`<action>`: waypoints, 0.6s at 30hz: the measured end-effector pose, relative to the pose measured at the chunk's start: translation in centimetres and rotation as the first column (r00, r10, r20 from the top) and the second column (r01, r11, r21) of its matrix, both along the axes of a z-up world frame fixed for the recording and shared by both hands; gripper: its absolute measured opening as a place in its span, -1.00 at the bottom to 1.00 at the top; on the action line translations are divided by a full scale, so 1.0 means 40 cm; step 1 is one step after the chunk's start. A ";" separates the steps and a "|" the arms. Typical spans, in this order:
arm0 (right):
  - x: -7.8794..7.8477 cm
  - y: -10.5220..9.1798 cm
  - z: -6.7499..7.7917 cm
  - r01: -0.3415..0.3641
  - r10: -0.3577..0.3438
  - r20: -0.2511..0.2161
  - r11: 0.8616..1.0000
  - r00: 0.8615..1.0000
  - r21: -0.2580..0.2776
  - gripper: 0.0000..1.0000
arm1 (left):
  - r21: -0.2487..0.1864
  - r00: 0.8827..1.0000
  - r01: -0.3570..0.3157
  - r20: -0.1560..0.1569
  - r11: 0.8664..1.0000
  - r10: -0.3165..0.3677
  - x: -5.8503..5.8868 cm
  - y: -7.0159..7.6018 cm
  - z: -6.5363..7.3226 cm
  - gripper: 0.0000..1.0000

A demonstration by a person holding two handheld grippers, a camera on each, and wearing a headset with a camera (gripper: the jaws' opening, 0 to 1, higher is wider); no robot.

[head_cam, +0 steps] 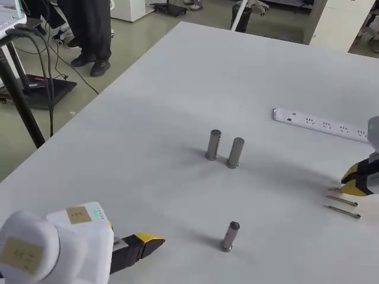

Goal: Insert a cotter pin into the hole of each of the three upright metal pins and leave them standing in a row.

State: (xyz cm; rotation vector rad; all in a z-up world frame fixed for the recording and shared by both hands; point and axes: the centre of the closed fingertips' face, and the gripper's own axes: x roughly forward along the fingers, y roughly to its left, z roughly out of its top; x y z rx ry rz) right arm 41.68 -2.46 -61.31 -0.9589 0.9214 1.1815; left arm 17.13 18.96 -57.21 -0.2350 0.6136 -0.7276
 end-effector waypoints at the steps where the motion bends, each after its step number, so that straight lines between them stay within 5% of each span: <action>1: 0.002 0.000 0.002 -0.015 0.015 0.013 1.000 1.000 -0.011 -1.00 | -0.001 1.000 -0.001 -0.001 1.000 0.001 -0.001 -0.001 -0.001 0.72; 18: 0.003 0.001 0.002 0.040 -0.039 0.017 0.998 0.999 -0.048 -1.00 | -0.004 1.000 0.014 -0.010 1.000 -0.014 -0.010 -0.009 -0.007 0.71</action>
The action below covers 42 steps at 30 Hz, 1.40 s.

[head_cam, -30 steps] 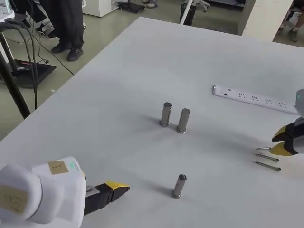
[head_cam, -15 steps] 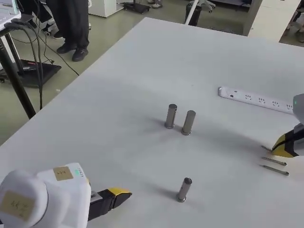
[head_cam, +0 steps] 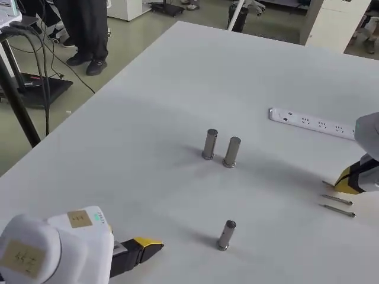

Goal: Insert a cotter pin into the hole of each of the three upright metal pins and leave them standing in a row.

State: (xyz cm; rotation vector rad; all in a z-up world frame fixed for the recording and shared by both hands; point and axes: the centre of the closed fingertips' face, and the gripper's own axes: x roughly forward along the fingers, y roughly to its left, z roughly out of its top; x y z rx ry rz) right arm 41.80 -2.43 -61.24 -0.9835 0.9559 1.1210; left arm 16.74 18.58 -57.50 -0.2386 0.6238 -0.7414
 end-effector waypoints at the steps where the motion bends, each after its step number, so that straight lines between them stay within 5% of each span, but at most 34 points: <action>1: 0.000 0.000 0.000 0.001 -0.001 0.006 1.000 1.000 -0.003 -1.00 | -0.002 1.000 -0.002 0.001 1.000 0.002 0.000 0.000 0.001 0.71; 2: -0.004 -0.001 0.000 0.063 -0.063 -0.010 0.998 0.998 0.004 -1.00 | -0.004 1.000 -0.005 0.001 1.000 0.005 0.000 0.000 0.002 0.71; 12: -0.021 0.002 0.024 0.058 -0.058 0.014 0.998 0.998 0.028 -1.00 | -0.004 1.000 -0.002 0.008 1.000 0.002 -0.009 -0.009 0.015 0.70; 21: -0.085 0.034 0.117 0.024 -0.031 0.055 0.991 0.998 0.130 -1.00 | 0.004 1.000 0.000 0.023 1.000 0.000 -0.005 -0.017 0.021 0.81; 26: -0.153 0.041 0.174 -0.011 0.000 0.061 0.983 0.998 0.185 -1.00 | 0.010 1.000 -0.001 0.031 1.000 0.000 -0.007 -0.015 0.023 0.81; 31: -0.211 0.029 0.217 -0.037 0.019 0.088 0.979 0.996 0.202 -1.00 | 0.017 1.000 0.002 0.021 1.000 -0.002 -0.010 -0.020 0.019 0.98; 42: -0.281 0.031 0.293 -0.070 0.027 0.164 0.961 0.986 0.266 -1.00 | 0.026 0.999 0.021 0.046 0.999 -0.022 -0.003 -0.038 0.052 0.93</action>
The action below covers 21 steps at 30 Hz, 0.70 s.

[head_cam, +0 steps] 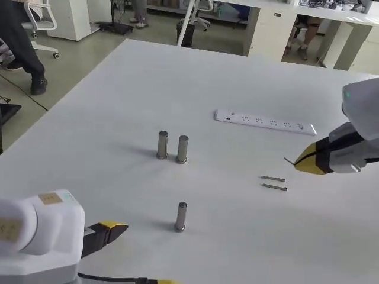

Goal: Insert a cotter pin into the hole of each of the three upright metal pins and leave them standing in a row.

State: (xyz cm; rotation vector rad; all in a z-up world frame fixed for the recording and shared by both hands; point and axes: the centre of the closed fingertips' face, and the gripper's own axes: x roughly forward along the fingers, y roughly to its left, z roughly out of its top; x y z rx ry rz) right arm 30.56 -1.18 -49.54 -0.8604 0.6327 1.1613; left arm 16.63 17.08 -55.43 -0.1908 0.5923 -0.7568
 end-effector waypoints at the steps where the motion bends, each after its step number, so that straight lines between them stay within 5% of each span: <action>1: -0.010 0.009 0.014 -0.008 0.007 0.018 1.000 1.000 0.021 -1.00 | 0.007 1.000 -0.001 0.007 1.000 0.001 0.003 -0.003 0.006 0.93; 5: -0.031 0.039 0.046 -0.009 0.002 0.069 0.995 0.998 0.098 -1.00 | 0.025 0.999 -0.011 0.051 1.000 0.009 0.016 -0.006 0.029 0.93; 11: -0.080 0.069 0.055 -0.023 0.006 0.114 0.989 0.993 0.149 -1.00 | -0.026 0.997 -0.030 0.074 0.999 0.032 0.039 -0.019 0.078 0.83; 16: -0.112 0.082 0.042 -0.052 0.032 0.141 0.989 0.989 0.141 -1.00 | -0.055 0.995 -0.047 0.085 0.997 0.052 0.065 -0.030 0.113 0.79; 21: -0.098 0.084 0.044 -0.030 -0.003 0.195 0.986 0.981 0.164 -1.00 | -0.073 0.993 -0.025 0.110 0.997 0.033 0.085 -0.064 0.151 0.77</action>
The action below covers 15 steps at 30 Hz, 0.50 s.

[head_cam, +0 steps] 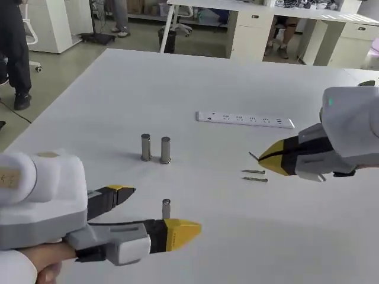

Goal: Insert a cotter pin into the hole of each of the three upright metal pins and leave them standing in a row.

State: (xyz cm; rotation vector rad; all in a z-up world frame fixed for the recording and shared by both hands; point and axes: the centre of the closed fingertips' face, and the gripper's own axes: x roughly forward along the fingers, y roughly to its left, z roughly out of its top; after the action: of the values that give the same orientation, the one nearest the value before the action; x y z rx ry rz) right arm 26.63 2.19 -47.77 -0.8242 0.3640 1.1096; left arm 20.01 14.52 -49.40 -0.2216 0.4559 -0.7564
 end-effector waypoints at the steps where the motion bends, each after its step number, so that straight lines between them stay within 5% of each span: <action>1: -0.005 0.003 0.003 0.001 -0.001 0.004 1.000 1.000 0.006 -1.00 | -0.004 1.000 0.004 0.001 1.000 -0.004 0.004 -0.007 0.006 0.76; 15: -0.023 0.028 0.022 -0.024 0.025 0.111 1.000 0.994 -0.010 -1.00 | -0.104 0.998 0.052 0.025 0.993 -0.050 0.045 -0.102 0.078 0.53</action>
State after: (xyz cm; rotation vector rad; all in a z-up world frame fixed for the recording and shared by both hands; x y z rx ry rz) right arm 25.71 3.31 -46.90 -0.8956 0.2667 1.0805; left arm 21.82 10.45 -46.29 -0.2998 0.4025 -0.8330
